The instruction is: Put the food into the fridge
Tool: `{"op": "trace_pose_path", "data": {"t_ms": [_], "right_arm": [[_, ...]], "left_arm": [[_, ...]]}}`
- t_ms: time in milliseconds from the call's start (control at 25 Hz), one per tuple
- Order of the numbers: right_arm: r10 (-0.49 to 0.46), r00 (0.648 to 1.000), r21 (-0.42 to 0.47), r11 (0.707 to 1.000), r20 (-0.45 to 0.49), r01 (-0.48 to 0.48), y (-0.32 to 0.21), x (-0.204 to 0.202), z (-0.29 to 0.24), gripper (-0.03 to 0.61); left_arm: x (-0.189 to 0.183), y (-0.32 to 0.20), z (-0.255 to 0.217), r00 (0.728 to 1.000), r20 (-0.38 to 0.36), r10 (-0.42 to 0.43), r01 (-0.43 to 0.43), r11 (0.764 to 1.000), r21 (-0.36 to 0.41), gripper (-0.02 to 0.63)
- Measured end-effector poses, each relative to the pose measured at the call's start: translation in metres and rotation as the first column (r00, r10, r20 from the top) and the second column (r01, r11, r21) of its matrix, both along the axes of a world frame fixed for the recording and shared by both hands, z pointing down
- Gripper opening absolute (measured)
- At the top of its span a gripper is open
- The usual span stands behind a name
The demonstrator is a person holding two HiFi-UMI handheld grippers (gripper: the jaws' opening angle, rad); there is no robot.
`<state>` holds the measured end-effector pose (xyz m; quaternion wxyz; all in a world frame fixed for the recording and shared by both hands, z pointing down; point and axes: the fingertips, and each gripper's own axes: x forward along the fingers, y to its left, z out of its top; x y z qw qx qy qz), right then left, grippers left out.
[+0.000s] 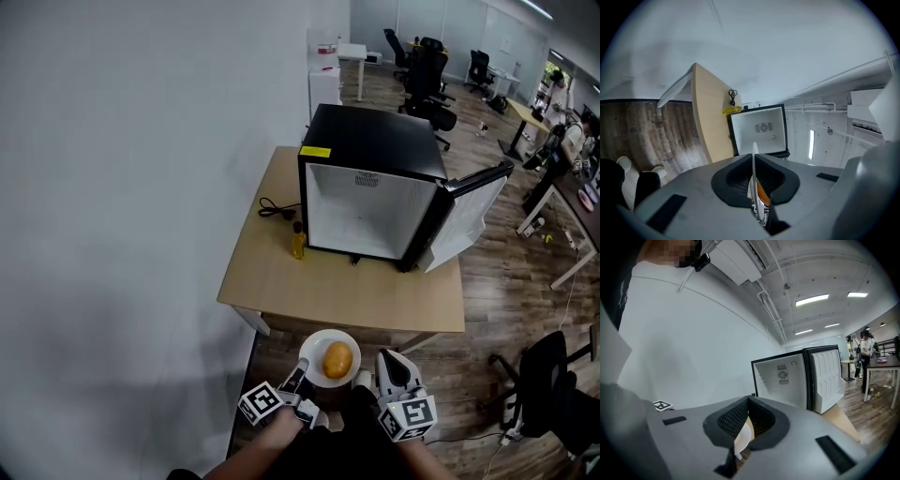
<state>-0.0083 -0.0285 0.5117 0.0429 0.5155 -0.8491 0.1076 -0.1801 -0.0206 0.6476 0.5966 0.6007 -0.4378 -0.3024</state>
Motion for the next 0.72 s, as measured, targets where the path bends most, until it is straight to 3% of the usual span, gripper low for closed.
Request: {"op": "trace_pose_path", "data": {"t_ms": [120,400,720], "right_arm": [[-0.003,1.0,-0.006,1.0,0.002,0.003,-0.017,0.006,0.005,0.06],[-0.021,1.0,-0.016,1.0,-0.004,0.021,-0.087,0.022,0.011,0.06],[-0.014,1.0,0.043,0.999,-0.021,0.015,-0.164,0.046,-0.004,0.06]], "left_arm": [[-0.005,-0.016,0.008,0.999,0.038,-0.014,0.016,0.999,-0.034,0.021],[-0.002,-0.086,0.006,0.997,0.059,-0.046,0.047,0.999,-0.006,0.021],[0.007,-0.169,0.011,0.995,0.074,-0.073,0.072,0.997,0.018,0.021]]}}
